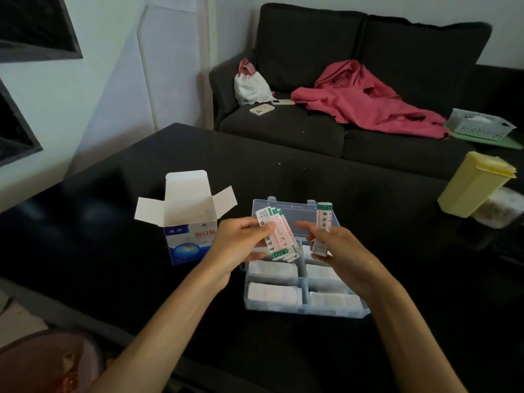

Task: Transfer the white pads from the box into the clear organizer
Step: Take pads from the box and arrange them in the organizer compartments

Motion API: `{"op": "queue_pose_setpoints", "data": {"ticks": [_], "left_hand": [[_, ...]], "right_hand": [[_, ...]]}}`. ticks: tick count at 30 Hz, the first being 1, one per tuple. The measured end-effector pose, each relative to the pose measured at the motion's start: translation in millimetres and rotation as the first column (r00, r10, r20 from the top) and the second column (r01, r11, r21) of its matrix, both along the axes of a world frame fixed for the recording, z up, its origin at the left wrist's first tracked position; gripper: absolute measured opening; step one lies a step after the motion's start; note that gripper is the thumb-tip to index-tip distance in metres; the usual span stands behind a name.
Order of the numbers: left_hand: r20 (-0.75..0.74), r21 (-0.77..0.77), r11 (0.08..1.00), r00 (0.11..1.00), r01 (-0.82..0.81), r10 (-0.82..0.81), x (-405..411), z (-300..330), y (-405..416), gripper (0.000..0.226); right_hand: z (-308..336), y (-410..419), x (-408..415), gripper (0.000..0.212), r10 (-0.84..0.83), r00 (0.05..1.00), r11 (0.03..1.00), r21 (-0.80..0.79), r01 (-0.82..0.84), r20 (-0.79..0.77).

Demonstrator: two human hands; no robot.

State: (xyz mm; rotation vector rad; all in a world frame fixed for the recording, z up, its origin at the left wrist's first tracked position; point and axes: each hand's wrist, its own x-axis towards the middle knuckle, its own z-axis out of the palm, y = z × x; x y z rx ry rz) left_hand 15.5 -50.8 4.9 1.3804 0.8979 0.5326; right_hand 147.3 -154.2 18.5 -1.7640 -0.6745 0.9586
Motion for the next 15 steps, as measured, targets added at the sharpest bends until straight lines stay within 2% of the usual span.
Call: {"op": "queue_pose_setpoints", "data": {"ticks": [4, 9, 12, 15], "left_hand": [[0.006, 0.010, 1.000, 1.000, -0.011, 0.011, -1, -3, 2, 0.005], [0.050, 0.025, 0.999, 0.998, -0.043, 0.042, -2, -3, 1, 0.014], [0.120, 0.033, 0.995, 0.988, -0.097, 0.092, -1, -2, -3, 0.014], [0.178, 0.047, 0.989, 0.976, -0.137, 0.127, 0, -2, -6, 0.009]], "right_hand": [[3, 0, 3, 0.020, -0.058, 0.993, 0.996, 0.080, 0.050, 0.106], [4, 3, -7, 0.023, -0.094, 0.979, 0.986, 0.149, 0.067, 0.181], [1, 7, -13, 0.023, -0.122, 0.992, 0.987, 0.105, 0.119, 0.021], [-3, 9, -15, 0.028, -0.086, 0.992, 0.996, 0.016, 0.088, -0.094]]}}
